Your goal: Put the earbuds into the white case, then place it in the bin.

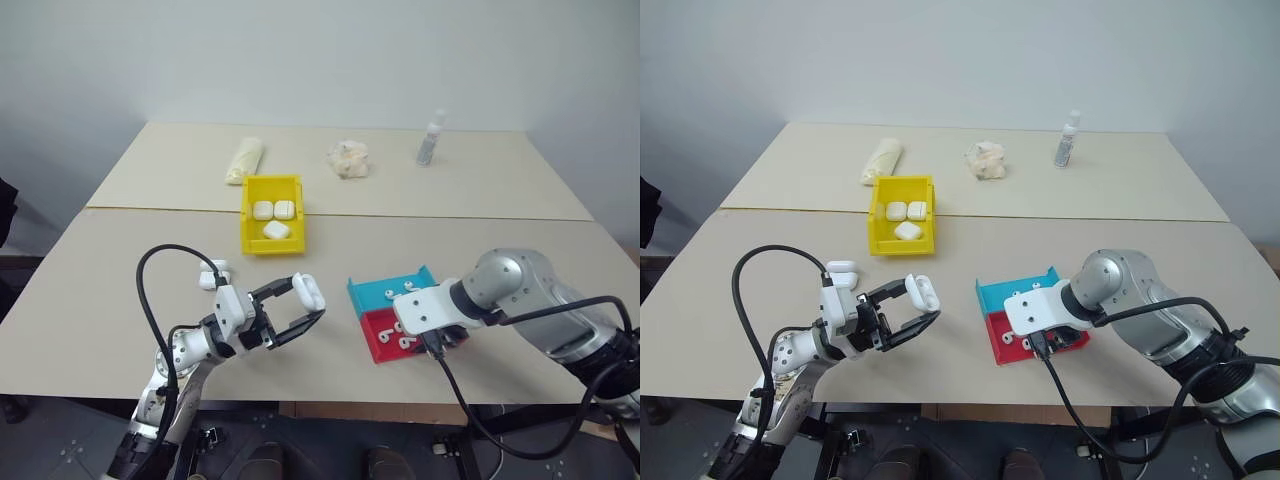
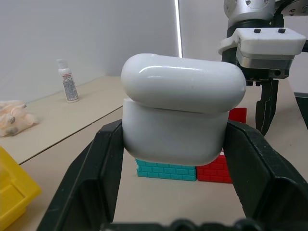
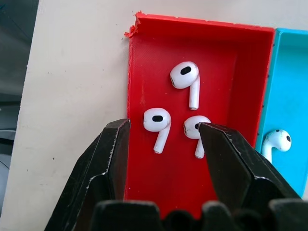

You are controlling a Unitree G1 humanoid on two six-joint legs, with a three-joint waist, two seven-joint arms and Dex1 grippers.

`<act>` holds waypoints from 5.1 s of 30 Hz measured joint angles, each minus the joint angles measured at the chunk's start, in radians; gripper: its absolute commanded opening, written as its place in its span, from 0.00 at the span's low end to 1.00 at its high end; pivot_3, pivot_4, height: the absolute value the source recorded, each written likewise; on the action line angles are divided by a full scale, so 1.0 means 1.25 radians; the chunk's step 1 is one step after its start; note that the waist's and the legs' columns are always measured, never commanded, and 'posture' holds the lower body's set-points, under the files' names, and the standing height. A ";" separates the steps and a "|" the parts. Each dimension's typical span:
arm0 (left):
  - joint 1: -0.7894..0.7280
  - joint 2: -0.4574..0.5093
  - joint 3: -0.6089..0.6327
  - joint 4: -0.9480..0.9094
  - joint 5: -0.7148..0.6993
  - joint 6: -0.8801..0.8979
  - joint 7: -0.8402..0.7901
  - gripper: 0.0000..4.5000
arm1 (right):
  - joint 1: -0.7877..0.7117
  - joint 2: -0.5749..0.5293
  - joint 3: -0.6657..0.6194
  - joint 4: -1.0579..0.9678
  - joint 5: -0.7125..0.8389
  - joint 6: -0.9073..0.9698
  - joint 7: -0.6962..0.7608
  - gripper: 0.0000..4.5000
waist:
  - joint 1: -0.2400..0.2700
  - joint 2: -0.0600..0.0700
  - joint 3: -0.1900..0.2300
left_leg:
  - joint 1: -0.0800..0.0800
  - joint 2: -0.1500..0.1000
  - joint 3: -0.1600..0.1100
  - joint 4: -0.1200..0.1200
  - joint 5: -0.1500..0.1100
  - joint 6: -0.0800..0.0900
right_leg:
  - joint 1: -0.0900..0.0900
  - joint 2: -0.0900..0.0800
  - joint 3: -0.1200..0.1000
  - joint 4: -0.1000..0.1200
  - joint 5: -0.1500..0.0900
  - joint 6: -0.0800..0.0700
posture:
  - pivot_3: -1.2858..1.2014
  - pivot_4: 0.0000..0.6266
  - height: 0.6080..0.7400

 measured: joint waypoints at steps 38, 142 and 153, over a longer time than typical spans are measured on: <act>0.017 -0.008 0.002 -0.024 0.052 0.045 0.044 0.63 | 0.026 0.052 0.000 0.060 -0.069 -0.072 0.001 0.41 | 0.000 0.000 0.000 | 0.000 0.000 0.000 0.000 0.000 0.000 | 0.000 0.000 0.000 0.000 0.000 0.000 | 0.52 0.24 1.00; -0.194 -0.056 0.049 -0.188 -0.325 0.361 -0.131 0.63 | 0.038 0.417 -0.469 -0.053 0.660 -0.115 -0.194 0.16 | -0.013 0.001 -0.001 | 0.001 0.000 -0.002 -0.001 0.000 0.000 | 0.001 0.001 0.000 0.000 0.000 0.000 | 0.52 0.24 1.00; -0.191 -0.061 0.048 -0.183 -0.322 0.361 -0.131 0.63 | 0.039 0.417 -0.461 -0.029 0.643 -0.151 -0.188 0.16 | -0.013 0.001 -0.001 | 0.001 0.000 -0.002 -0.001 0.000 0.000 | 0.001 0.001 0.000 0.000 0.000 0.000 | 0.52 0.24 1.00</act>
